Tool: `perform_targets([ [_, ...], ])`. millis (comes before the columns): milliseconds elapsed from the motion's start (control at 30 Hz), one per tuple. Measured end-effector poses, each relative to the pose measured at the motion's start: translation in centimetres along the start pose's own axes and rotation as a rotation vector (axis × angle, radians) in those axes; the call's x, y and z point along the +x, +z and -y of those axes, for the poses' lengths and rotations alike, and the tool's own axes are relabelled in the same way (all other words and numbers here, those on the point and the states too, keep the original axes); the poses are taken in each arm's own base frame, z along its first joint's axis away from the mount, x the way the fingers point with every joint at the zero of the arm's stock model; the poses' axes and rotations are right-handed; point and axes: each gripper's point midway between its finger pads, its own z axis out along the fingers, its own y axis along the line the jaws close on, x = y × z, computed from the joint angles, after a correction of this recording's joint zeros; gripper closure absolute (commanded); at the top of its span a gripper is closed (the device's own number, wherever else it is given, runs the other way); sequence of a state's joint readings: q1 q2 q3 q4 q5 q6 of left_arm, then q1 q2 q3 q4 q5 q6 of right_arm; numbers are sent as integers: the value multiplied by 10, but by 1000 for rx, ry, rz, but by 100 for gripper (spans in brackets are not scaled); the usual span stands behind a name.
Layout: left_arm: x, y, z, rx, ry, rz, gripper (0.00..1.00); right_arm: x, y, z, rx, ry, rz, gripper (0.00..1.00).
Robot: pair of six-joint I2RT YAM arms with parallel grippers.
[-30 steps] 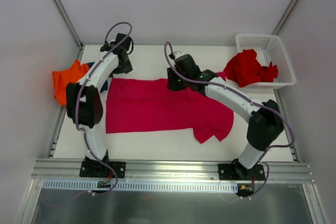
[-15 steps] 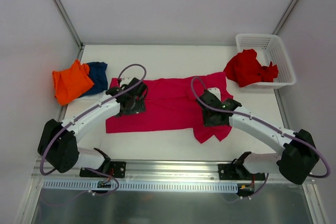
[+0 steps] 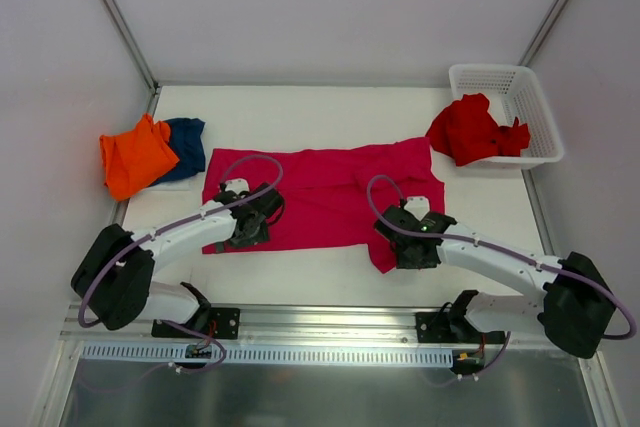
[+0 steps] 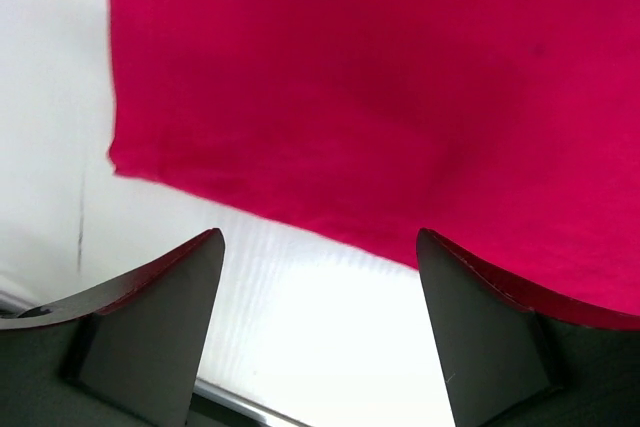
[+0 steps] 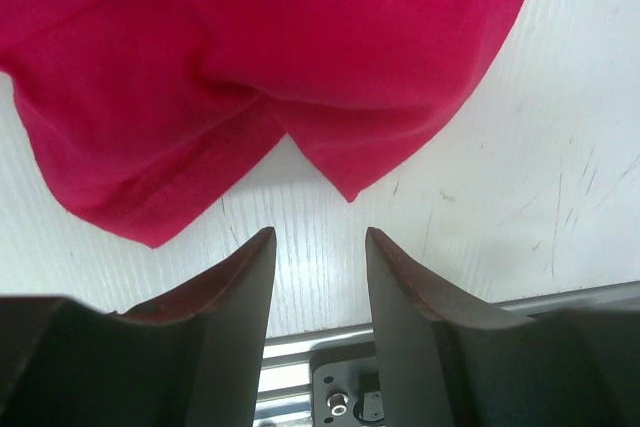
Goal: Fold and stack the t-shirts
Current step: Fold the tshirt
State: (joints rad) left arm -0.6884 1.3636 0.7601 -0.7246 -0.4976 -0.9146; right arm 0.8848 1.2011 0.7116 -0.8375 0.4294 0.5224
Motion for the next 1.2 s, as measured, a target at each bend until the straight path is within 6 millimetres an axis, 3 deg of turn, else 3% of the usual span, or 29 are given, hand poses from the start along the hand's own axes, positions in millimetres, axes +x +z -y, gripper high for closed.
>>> perform_targets([
  [467, 2, -14, -62, -219, -97, 60, 22, 13, 2, 3, -22, 48, 5, 54],
  [800, 16, 1, -73, -467, -28, -23, 20, 7, 3, -14, -113, 75, 38, 53],
  [1200, 19, -2, -80, -522, -38, -38, 20, 13, 25, -48, -193, 14, -17, 54],
])
